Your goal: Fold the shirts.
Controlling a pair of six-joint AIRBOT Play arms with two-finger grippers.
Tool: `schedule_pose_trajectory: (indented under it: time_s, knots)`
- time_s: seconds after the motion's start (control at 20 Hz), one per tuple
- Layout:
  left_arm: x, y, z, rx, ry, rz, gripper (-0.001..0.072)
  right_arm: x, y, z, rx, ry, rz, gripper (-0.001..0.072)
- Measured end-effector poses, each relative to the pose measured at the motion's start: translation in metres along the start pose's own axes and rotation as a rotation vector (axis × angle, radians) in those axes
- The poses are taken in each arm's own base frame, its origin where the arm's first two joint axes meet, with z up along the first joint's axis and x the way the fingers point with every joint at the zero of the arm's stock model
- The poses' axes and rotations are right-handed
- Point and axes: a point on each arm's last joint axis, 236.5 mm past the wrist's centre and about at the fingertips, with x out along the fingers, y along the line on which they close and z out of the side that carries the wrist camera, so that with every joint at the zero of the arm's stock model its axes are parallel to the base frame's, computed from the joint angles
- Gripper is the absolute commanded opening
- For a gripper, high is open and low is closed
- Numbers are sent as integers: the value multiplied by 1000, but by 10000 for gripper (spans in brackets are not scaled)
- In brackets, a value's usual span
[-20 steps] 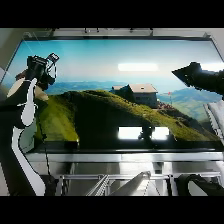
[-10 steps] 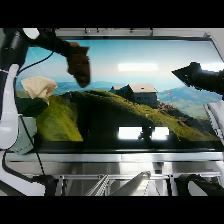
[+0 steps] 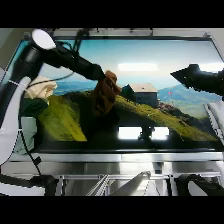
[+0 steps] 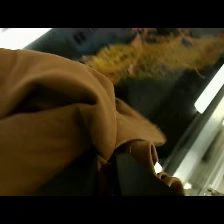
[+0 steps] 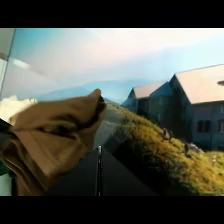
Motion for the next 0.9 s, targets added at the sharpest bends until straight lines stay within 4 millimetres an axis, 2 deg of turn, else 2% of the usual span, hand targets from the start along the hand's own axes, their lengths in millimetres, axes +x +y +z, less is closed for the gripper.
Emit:
schedule_pose_trajectory:
  time_s: [0.05,0.1,0.15,0.2,0.3,0.4,0.5,0.6,0.75,0.9]
  knots:
    - [14,-1,-11,-22,21,-17,475,0,1,-2,0,8,3,60]
    - [25,-2,-21,-38,39,-28,720,0,1,-4,0,15,5,279]
    - [32,-4,-29,-51,58,-37,720,0,2,-6,0,26,9,492]
    - [35,-4,-34,-60,71,-42,720,0,3,-9,-2,39,12,517]
    - [29,-5,-39,-75,93,-56,720,-1,5,-18,-5,78,21,504]
    - [8,1,-39,-107,113,-67,719,-1,7,-32,-5,137,33,504]
    - [-18,15,-47,-174,138,-71,719,1,5,-53,9,213,45,504]
    - [-31,31,-64,-262,171,-78,718,9,-2,-81,42,302,51,504]
    - [-21,49,-103,-395,229,-97,717,28,-17,-133,107,441,42,503]
    - [8,54,-139,-458,281,-114,700,52,-34,-182,147,555,15,503]
